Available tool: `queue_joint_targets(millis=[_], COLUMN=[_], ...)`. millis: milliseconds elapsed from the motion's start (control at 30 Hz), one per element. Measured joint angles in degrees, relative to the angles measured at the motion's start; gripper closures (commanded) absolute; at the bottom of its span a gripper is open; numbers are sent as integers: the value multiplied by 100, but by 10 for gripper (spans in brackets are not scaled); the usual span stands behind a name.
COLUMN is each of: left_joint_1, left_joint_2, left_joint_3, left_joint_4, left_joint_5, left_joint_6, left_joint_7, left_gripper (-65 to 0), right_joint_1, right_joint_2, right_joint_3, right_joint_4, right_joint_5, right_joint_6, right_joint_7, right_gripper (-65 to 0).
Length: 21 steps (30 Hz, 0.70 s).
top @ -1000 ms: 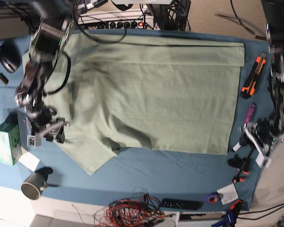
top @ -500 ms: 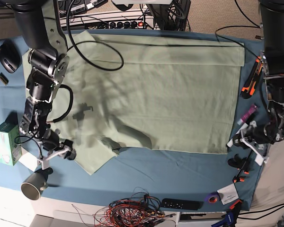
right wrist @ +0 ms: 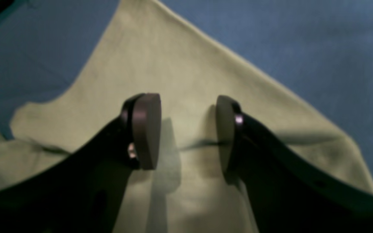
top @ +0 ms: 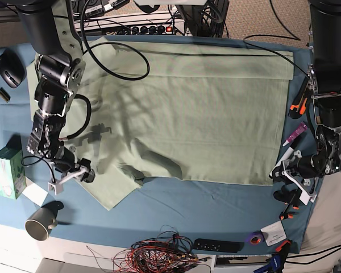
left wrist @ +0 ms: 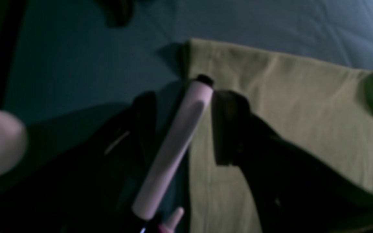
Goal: Fold the T-shirt properly
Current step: 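Move both grippers down to the shirt's hem corners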
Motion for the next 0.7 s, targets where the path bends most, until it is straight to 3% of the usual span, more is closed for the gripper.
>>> queue_joint_targets(millis=[100, 200, 267, 400, 533, 700], left_joint_1=[2, 31, 4, -31, 223, 695], left_joint_2=[-13, -118, -162, -146, -146, -140], left_joint_3=[2, 0, -94, -195, -192, -188], left_joint_4=[22, 223, 442, 608, 601, 590], left_joint_5=[-48, -704, -1414, -3040, -3117, -2656], left_joint_6=[-111, -938, -1292, -1327, -1329, -1318], left_joint_7=[-26, 280, 780, 2085, 2356, 2000], left_gripper=[-275, -258, -225, -218, -212, -201], right_joint_1=[0, -13, -28, -31, -31, -31], right_joint_2=[0, 0, 2, 0, 2, 2], right_joint_3=[0, 0, 0, 0, 0, 0], right_joint_4=[0, 0, 2, 2, 2, 2], right_joint_5=[-13, -11, -9, -2, -2, -2], right_joint_6=[13, 17, 17, 17, 17, 17], right_joint_7=[0, 2, 24, 46, 46, 46], right_gripper=[-275, -275, -275, -275, -275, -275])
